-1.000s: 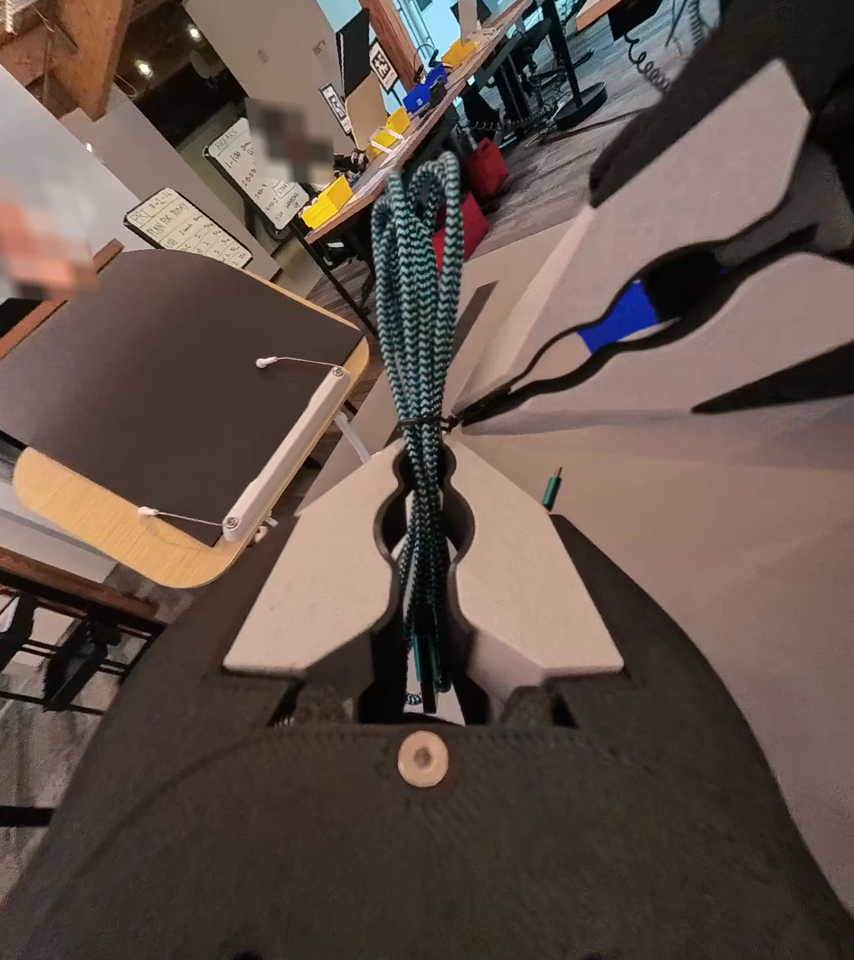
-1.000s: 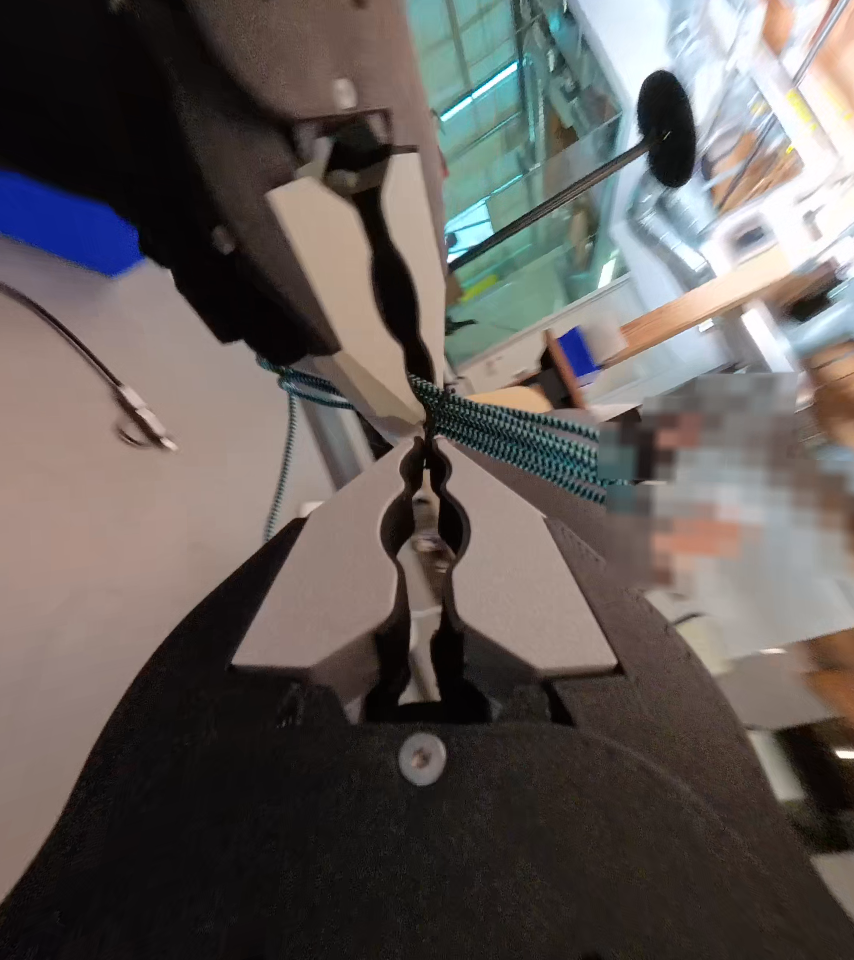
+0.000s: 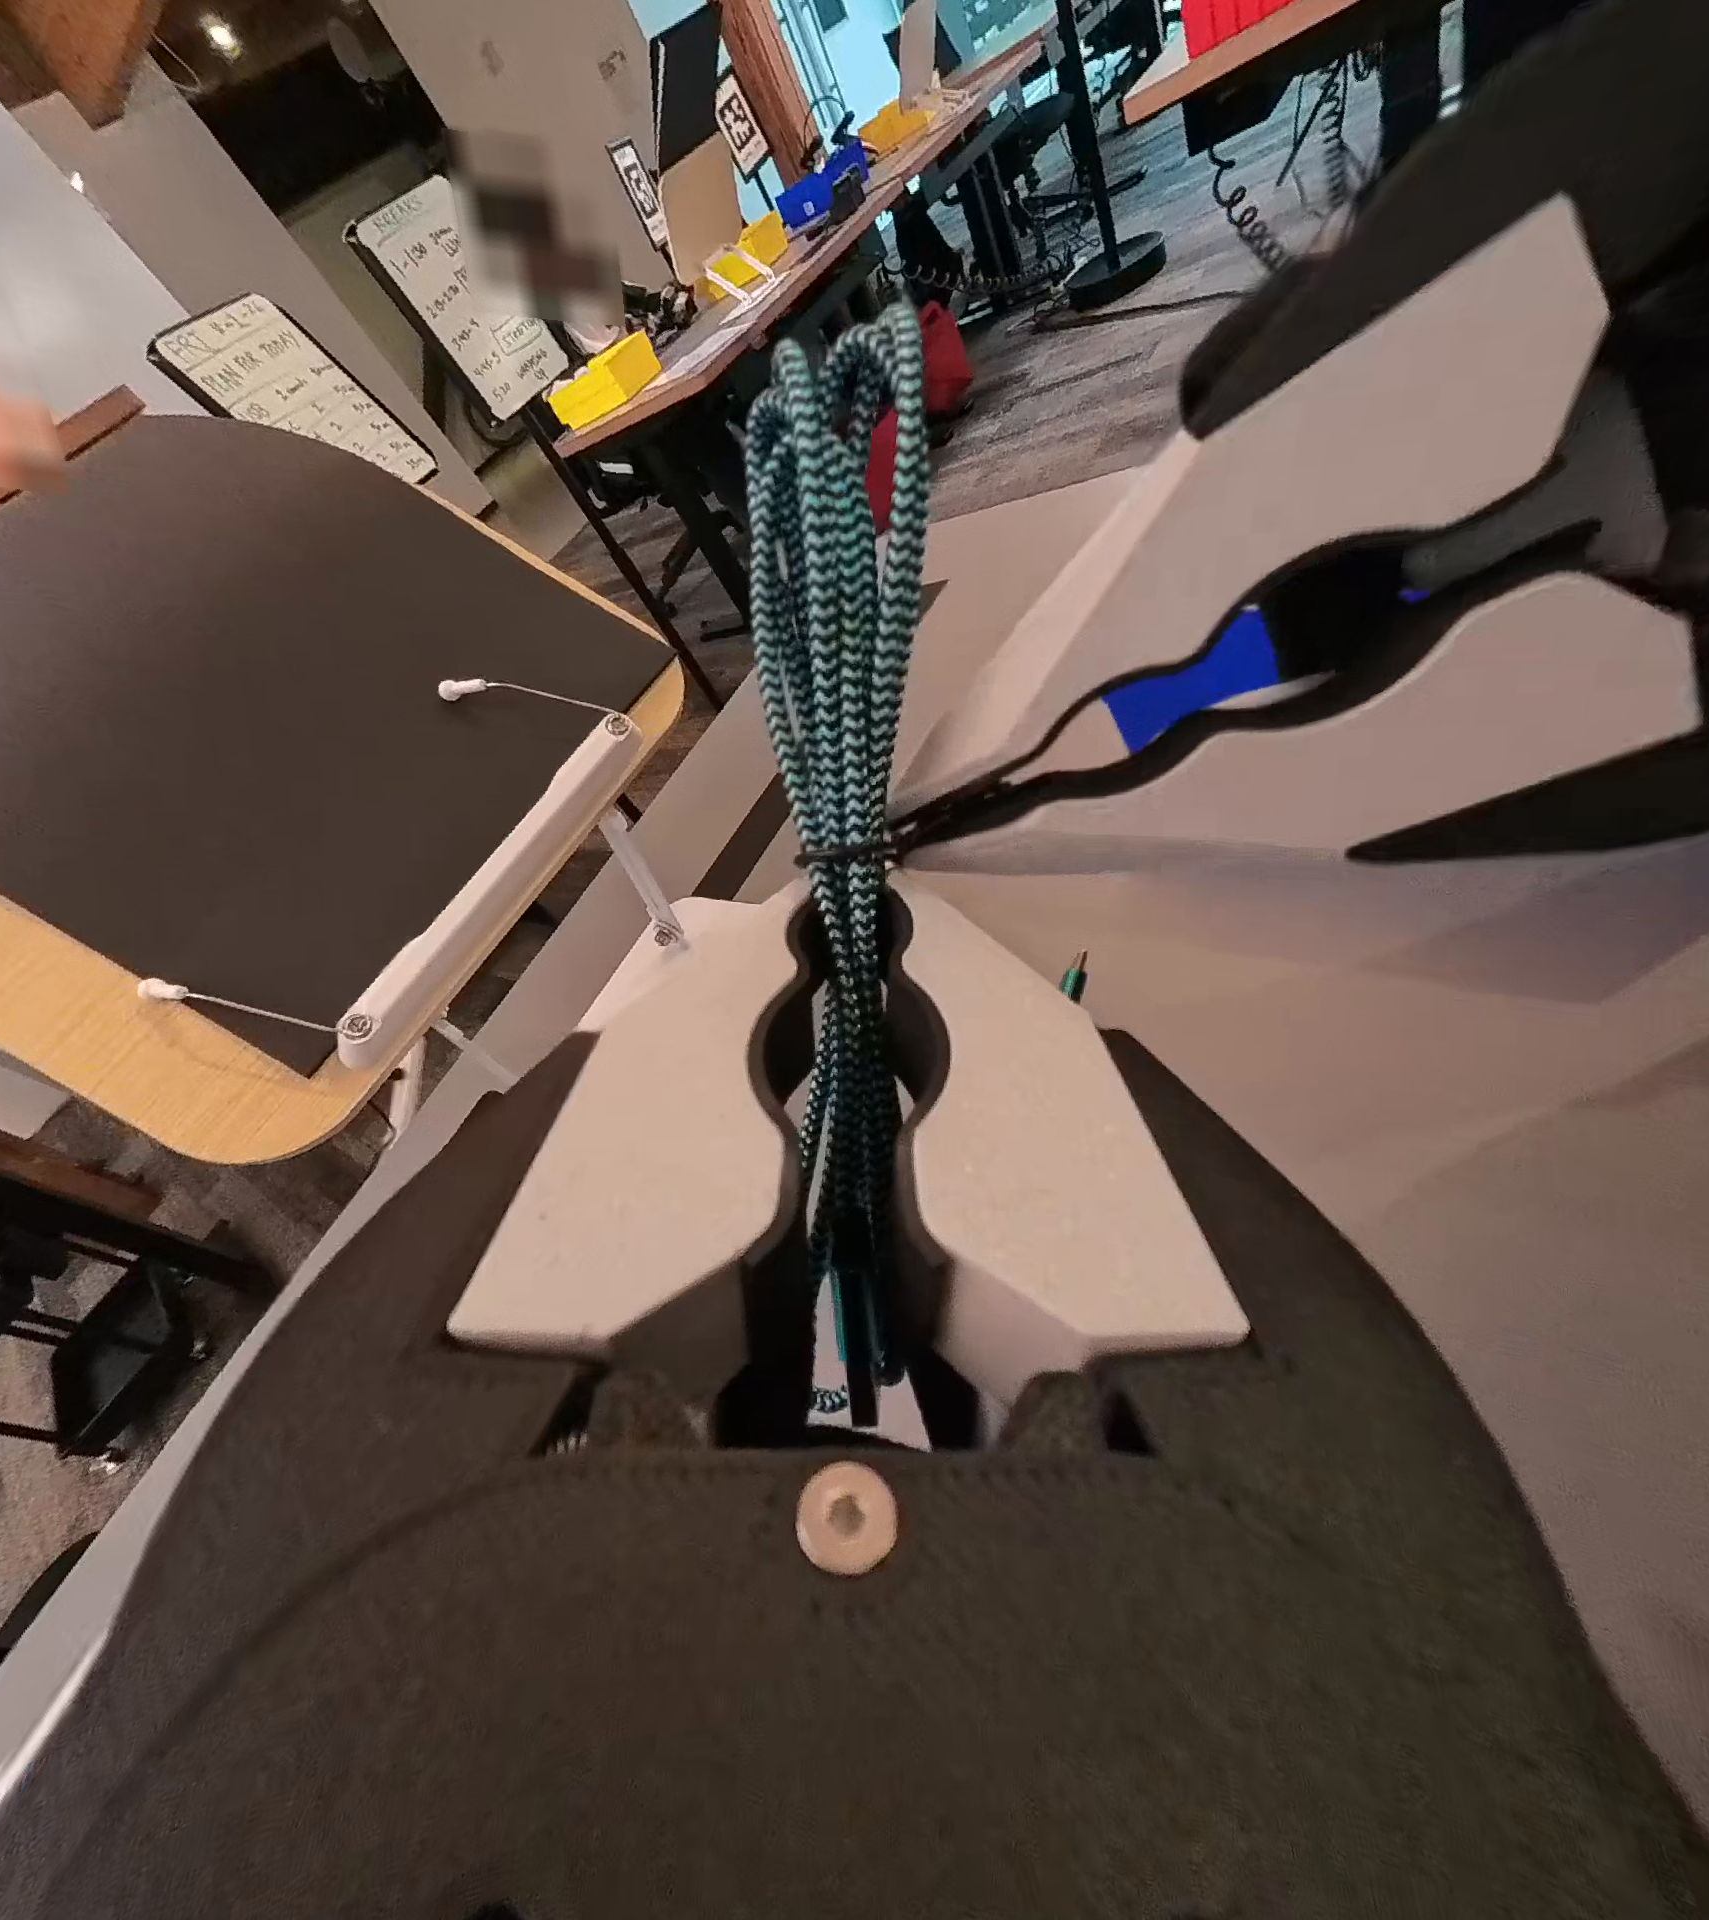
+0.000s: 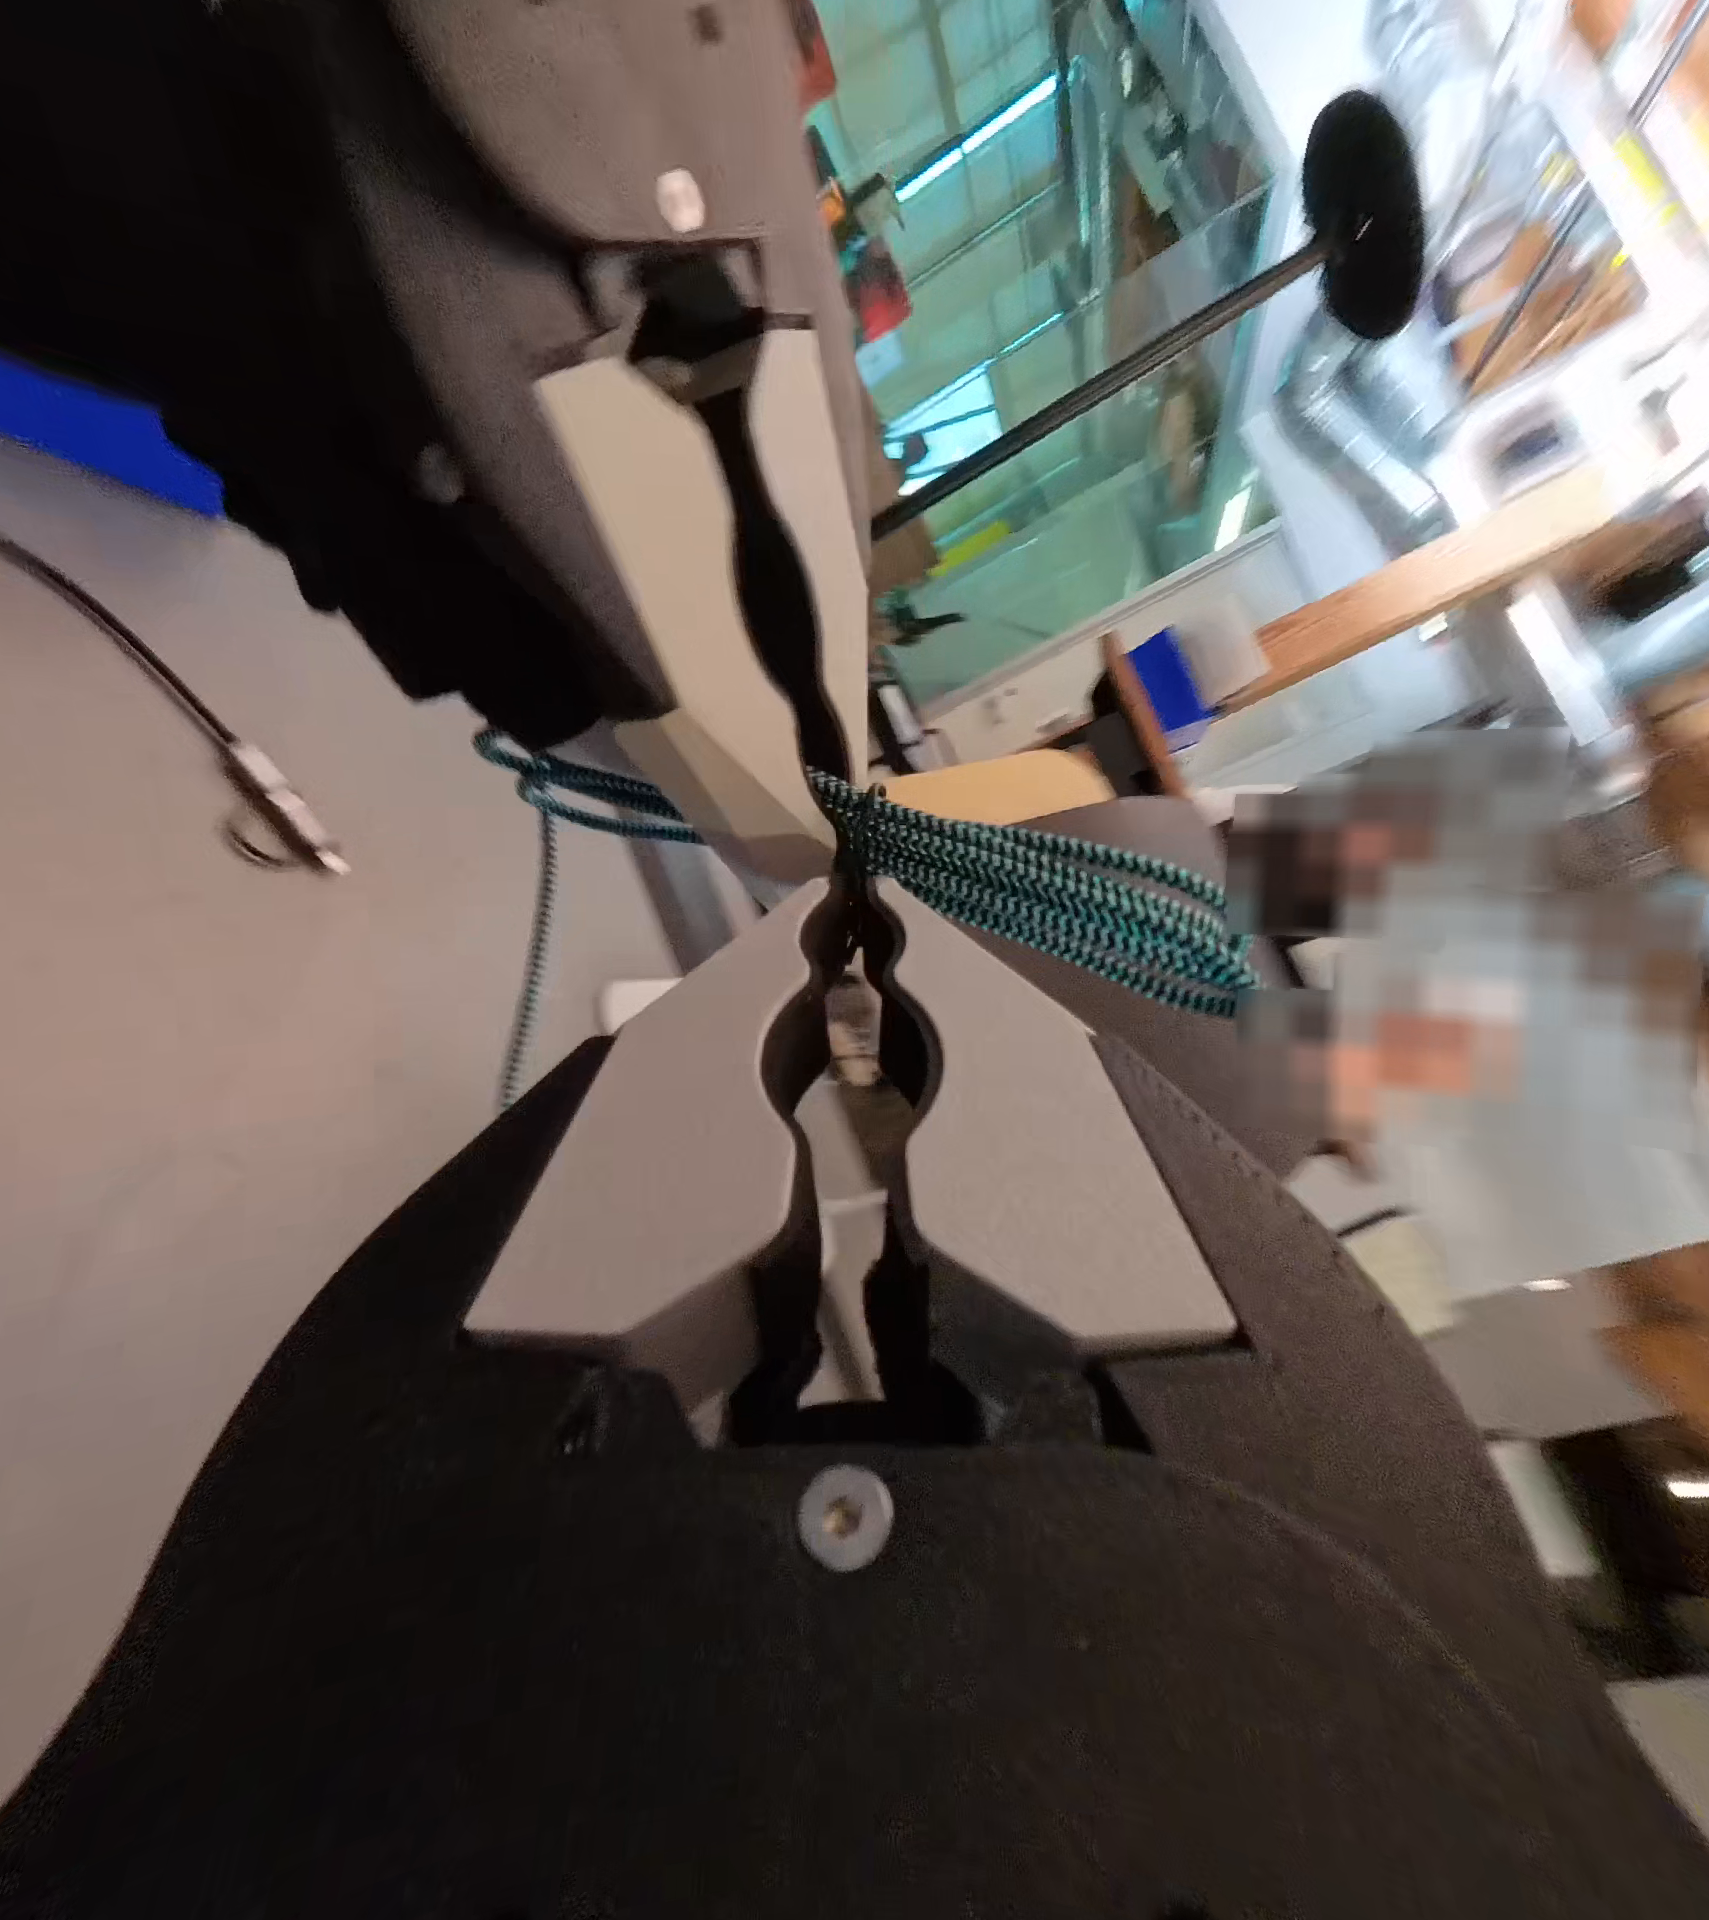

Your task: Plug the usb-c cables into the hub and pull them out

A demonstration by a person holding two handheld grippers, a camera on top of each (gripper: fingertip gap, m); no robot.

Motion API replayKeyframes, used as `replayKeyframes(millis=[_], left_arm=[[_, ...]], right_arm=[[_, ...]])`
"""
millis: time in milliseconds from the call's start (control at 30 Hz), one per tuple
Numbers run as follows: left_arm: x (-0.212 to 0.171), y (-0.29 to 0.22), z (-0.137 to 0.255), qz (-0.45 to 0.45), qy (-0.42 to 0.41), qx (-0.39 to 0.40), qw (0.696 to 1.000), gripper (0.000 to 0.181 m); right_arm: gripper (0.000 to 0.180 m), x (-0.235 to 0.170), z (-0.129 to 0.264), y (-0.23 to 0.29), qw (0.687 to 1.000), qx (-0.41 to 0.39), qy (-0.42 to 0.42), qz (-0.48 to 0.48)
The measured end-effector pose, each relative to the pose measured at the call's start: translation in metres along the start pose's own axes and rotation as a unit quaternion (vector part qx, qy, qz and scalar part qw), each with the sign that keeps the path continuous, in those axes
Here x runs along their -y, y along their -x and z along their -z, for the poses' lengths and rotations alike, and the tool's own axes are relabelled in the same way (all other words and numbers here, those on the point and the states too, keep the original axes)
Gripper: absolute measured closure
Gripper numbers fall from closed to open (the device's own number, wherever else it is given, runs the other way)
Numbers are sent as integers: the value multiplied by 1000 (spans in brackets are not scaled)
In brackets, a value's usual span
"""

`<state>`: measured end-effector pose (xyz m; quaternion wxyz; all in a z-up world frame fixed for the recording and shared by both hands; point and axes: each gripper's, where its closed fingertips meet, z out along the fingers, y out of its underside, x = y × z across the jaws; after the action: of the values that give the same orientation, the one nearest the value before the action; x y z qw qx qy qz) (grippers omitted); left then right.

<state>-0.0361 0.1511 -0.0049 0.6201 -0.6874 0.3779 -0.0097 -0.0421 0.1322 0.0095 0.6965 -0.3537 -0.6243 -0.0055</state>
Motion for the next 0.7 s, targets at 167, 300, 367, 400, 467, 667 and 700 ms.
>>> replayKeyframes(millis=[167,300,367,400,467,667,700], left_arm=[[7,5,6,-27,-25,27,999,177],[13,7,6,-49,-25,45,997,177],[8,6,3,-41,-20,38,998,177],[5,5,3,-19,-20,27,999,177],[0,5,4,4,-22,18,1000,177],[-6,5,2,40,-15,-3,999,177],[-5,3,1,41,-12,-6,999,177]], right_arm=[[180,11,2,3,893,158,-79,-413],[180,19,9,-7,530,328,-219,-750],[180,15,7,0,545,314,-232,-742],[176,13,7,2,583,298,-225,-722],[154,6,7,0,684,240,-195,-661],[152,-5,9,-2,979,43,-44,-193],[157,-4,8,-1,994,18,-23,-102]])
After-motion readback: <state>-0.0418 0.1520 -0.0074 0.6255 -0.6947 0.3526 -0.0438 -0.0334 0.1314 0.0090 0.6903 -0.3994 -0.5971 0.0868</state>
